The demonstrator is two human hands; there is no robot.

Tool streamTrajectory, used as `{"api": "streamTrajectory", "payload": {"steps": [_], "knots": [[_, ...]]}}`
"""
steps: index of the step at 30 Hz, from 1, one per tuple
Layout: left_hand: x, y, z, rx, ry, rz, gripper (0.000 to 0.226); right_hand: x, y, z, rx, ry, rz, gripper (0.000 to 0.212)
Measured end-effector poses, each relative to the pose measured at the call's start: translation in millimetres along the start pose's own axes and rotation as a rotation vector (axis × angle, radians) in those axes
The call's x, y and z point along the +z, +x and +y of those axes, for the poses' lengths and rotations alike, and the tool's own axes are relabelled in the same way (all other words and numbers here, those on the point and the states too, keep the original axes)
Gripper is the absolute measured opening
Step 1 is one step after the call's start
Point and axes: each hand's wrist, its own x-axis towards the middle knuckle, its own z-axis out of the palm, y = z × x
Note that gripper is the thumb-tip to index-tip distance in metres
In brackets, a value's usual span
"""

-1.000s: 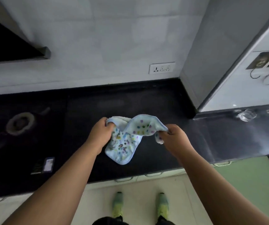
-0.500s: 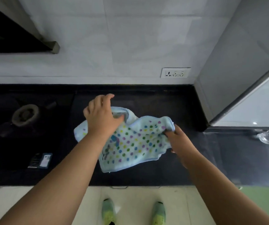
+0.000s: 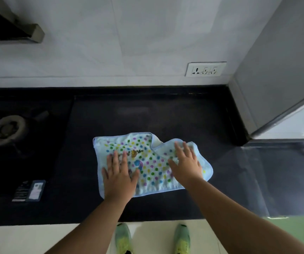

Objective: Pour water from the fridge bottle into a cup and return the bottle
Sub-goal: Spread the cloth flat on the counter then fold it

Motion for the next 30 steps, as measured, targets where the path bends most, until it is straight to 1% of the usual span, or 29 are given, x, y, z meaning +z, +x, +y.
{"api": "streamTrajectory", "payload": {"steps": [2,3,4,5,6,7,8,9,10,11,12,13,14,15,16,17,19,22,26,30], "knots": [[3,1,-16,-0.045,-0.015,0.013,0.091,-4,13,5,0.118,-0.061,0.078,0.082],[4,0,-27,-0.035,0.018,0.007,0.092,-8,20,8,0.169,-0.092,0.088,0.08],[4,-1,-37,-0.006,0.061,-0.001,0.091,-13,29,13,0.201,-0.095,0.078,0.072],[4,-2,-46,0.028,0.09,-0.011,0.089,-19,35,17,0.218,-0.062,0.065,0.058],[2,-4,-54,0.053,0.1,-0.02,0.088,-26,38,20,0.243,0.026,0.072,0.043],[-1,-5,-58,0.063,0.1,-0.019,0.087,-33,38,23,0.281,0.147,0.114,0.031],[-4,-6,-59,0.058,0.092,-0.005,0.087,-38,38,26,0.321,0.262,0.192,0.027],[-6,-5,-57,0.046,0.08,0.022,0.087,-40,35,28,0.352,0.332,0.29,0.028],[-10,-3,-51,0.037,0.065,0.057,0.085,-40,30,29,0.362,0.334,0.403,0.034],[-12,1,-43,0.044,0.055,0.088,0.083,-37,24,27,0.322,0.295,0.529,0.043],[-14,6,-33,0.069,0.054,0.113,0.079,-32,19,23,0.206,0.239,0.628,0.051],[-14,11,-23,0.099,0.061,0.122,0.075,-24,13,17,0.028,0.156,0.632,0.055],[-11,18,-13,0.125,0.072,0.108,0.072,-13,10,10,-0.151,0.054,0.523,0.057],[-7,22,-5,0.138,0.087,0.077,0.07,-1,8,3,-0.276,-0.038,0.374,0.06],[0,25,2,0.14,0.104,0.051,0.069,11,7,-3,-0.308,-0.092,0.224,0.063],[7,26,6,0.14,0.124,0.043,0.07,23,8,-6,-0.269,-0.105,0.126,0.067],[17,22,9,0.134,0.176,0.054,0.073,41,10,-6,-0.167,-0.154,0.075,0.073],[24,22,8,0.147,0.212,0.097,0.075,52,11,-2,-0.132,-0.297,0.087,0.08],[22,39,12,0.146,0.222,0.107,0.078,45,28,-11,-0.122,-0.315,0.098,0.082],[9,78,23,0.11,0.203,0.087,0.078,30,75,-24,-0.152,-0.303,0.117,0.082]]}}
